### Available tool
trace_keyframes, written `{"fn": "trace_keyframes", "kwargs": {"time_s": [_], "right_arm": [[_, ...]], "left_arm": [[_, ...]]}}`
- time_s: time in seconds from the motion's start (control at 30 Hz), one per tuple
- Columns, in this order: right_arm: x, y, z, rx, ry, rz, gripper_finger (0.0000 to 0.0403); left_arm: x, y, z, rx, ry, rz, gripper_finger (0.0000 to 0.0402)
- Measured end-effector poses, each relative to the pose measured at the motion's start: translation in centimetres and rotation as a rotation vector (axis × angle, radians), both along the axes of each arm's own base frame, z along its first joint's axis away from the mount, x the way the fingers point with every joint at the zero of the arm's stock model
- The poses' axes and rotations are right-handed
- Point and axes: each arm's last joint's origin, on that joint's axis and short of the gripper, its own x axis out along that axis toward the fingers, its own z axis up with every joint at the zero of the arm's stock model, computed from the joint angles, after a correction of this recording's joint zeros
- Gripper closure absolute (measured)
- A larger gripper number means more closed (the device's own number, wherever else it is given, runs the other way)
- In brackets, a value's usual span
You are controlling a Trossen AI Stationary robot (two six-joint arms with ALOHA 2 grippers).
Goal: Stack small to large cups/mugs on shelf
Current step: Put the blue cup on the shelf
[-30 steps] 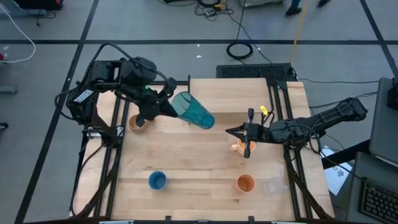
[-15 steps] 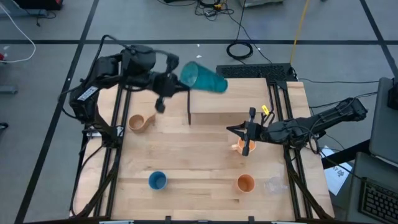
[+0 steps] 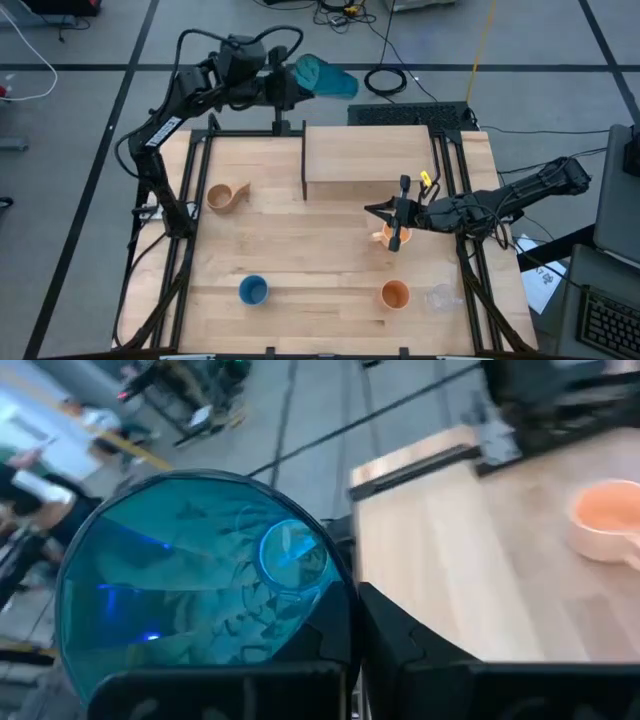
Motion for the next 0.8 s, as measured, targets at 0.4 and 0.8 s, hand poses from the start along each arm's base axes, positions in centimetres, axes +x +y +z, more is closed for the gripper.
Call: {"fn": "trace_keyframes", "kwargs": {"time_s": [0.4, 0.8], "right_arm": [[0.0, 0.0, 0.1, 0.002, -0.006, 0.0, 0.0403], [0.0, 0.0, 0.1, 0.004, -0.007, -0.001, 0.0403]], "left_arm": [[0.8, 2.0, -4.6, -0.158, 0.314, 0.038, 0.0398], [3.7, 3.6, -9.0, -0.177, 0.518, -0.027, 0.0397]]}}
